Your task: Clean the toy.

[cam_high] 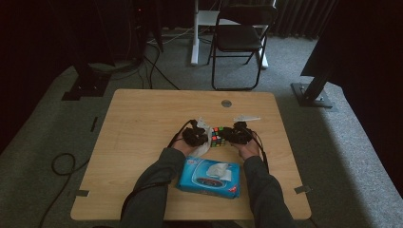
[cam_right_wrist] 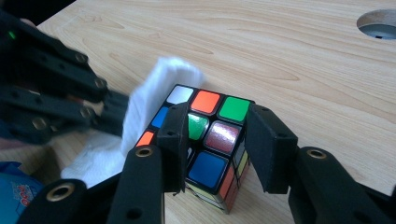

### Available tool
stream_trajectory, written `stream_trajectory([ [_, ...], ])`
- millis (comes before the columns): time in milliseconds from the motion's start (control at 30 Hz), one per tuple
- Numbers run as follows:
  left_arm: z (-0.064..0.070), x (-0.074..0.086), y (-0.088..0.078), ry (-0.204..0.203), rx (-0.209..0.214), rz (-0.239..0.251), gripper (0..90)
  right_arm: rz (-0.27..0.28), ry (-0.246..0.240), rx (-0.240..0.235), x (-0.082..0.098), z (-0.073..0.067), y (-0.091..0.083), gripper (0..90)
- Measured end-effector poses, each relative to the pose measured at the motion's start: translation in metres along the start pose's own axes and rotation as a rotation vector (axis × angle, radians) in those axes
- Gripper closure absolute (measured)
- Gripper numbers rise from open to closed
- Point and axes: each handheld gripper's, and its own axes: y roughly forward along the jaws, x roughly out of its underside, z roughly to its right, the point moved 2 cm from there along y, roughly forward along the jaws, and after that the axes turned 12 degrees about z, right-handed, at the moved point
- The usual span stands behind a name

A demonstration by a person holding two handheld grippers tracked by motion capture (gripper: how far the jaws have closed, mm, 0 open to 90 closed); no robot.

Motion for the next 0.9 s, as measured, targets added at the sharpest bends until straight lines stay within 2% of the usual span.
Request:
stream_trajectory([
  [100, 0.0, 0.002, 0.003, -0.013, 0.024, -0.029, 87.6, 0.001, 0.003, -0.001, 0.0, 0.0, 0.0, 58.8],
  [133, 0.002, 0.002, 0.004, 0.004, 0.022, -0.049, 87.6, 0.0, 0.003, -0.001, 0.0, 0.0, 0.0, 58.7],
  [233, 0.005, 0.0, 0.002, 0.01, 0.039, -0.036, 87.6, 0.0, 0.011, -0.002, 0.0, 0.0, 0.0, 58.4],
  [267, 0.007, -0.002, -0.001, 0.013, 0.066, -0.026, 87.6, 0.001, 0.012, -0.002, 0.0, 0.001, 0.0, 58.1],
  [300, 0.007, -0.002, -0.001, 0.013, 0.066, -0.026, 87.6, 0.002, 0.014, -0.003, 0.0, 0.001, 0.0, 58.1],
  [367, 0.009, -0.003, -0.002, 0.019, 0.093, -0.026, 87.6, 0.002, 0.015, -0.002, 0.001, 0.001, 0.0, 58.1],
  [467, 0.009, -0.003, 0.001, 0.008, 0.096, -0.035, 87.6, 0.004, 0.014, 0.0, 0.001, 0.0, 0.001, 56.8],
  [533, 0.007, -0.001, 0.006, 0.009, 0.085, -0.074, 87.6, 0.003, 0.017, 0.004, 0.0, 0.0, 0.001, 56.7],
  [700, 0.003, 0.004, 0.014, -0.014, 0.081, -0.104, 87.5, 0.001, 0.015, 0.004, 0.0, 0.0, 0.001, 56.7],
  [800, 0.003, 0.003, 0.014, -0.011, 0.075, -0.114, 87.5, 0.002, 0.018, 0.004, 0.0, 0.0, 0.001, 56.8],
  [900, 0.005, 0.002, 0.015, 0.009, 0.057, -0.129, 87.5, 0.001, 0.019, 0.005, 0.0, 0.0, 0.001, 56.7],
])
